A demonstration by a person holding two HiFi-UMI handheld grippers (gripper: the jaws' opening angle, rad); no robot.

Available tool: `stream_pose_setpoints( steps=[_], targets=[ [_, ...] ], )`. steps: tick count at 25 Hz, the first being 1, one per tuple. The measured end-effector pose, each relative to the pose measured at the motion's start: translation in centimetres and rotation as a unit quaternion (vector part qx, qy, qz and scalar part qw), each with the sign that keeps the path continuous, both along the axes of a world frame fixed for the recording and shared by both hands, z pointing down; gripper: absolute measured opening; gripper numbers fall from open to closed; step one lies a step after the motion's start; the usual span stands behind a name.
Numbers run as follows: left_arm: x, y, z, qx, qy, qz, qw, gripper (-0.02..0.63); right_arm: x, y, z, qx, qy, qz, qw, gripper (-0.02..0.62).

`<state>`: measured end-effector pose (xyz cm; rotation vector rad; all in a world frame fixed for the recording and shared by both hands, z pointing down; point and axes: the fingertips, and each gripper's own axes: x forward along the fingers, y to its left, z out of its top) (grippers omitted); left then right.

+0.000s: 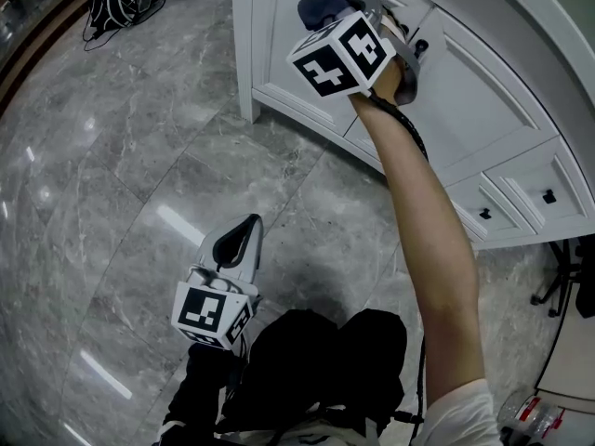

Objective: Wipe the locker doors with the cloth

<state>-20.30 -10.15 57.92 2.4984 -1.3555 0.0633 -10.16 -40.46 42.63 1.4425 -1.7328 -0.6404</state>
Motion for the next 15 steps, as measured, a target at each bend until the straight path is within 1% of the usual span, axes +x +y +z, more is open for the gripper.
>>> stream_pose_setpoints(
  steps=[2,6,12,15],
  targets=[
    [-0.3,-0.1,0.0,0.000,0.001,-0.002,1.0000,0.002,-0.3,-0.2,0.8,-0.016,-0.037,0.006,0.999,0.084],
    [-1.2,-0.1,0.3,0.001,0.000,-0.009,1.0000,0.002,-0.6,-0.4,3.3,-0.030,-0.095,0.018,0.995,0.084],
    [-2.4,0.0,0.3,-0.008,-0.003,-0.018,0.9998,0.002,0.3,0.0,8.0,-0.036,-0.122,0.037,0.991,0.084],
    [-2.6,-0.1,0.3,-0.007,-0.002,-0.020,0.9998,0.002,0.4,0.1,9.7,-0.036,-0.122,0.036,0.991,0.084]
  ],
)
